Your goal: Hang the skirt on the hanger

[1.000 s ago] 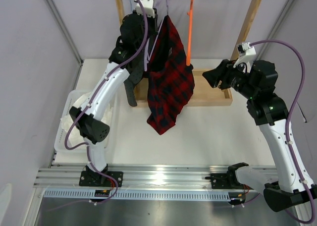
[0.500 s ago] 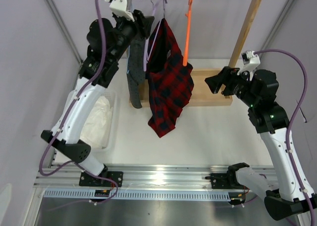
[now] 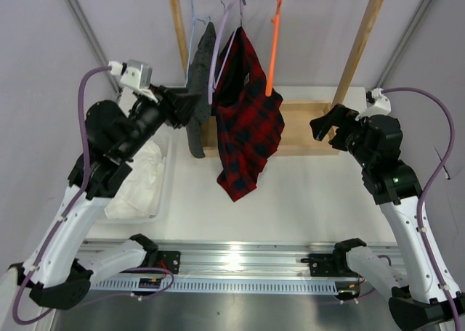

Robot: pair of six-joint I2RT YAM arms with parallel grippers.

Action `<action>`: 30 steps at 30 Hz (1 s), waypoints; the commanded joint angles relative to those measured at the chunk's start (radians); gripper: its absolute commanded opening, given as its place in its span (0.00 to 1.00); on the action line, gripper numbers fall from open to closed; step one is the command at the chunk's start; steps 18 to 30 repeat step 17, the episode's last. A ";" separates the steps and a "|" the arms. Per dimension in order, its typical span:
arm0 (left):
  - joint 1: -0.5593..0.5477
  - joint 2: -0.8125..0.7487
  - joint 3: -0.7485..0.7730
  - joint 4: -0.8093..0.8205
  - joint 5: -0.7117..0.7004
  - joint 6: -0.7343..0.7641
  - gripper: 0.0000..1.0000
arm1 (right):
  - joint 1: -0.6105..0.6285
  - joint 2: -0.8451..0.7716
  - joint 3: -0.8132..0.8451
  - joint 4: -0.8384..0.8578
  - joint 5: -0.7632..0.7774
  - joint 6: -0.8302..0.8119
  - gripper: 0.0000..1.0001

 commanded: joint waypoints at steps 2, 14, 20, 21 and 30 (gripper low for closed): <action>-0.007 -0.130 -0.132 -0.063 0.029 -0.049 0.51 | -0.004 -0.051 -0.034 0.023 0.130 0.103 0.99; -0.007 -0.388 -0.432 -0.195 0.057 -0.082 0.52 | -0.004 -0.138 -0.169 0.066 0.144 0.111 0.99; -0.007 -0.417 -0.465 -0.212 0.057 -0.104 0.52 | -0.004 -0.174 -0.213 0.116 0.135 0.126 1.00; -0.007 -0.417 -0.465 -0.212 0.057 -0.104 0.52 | -0.004 -0.174 -0.213 0.116 0.135 0.126 1.00; -0.007 -0.417 -0.465 -0.212 0.057 -0.104 0.52 | -0.004 -0.174 -0.213 0.116 0.135 0.126 1.00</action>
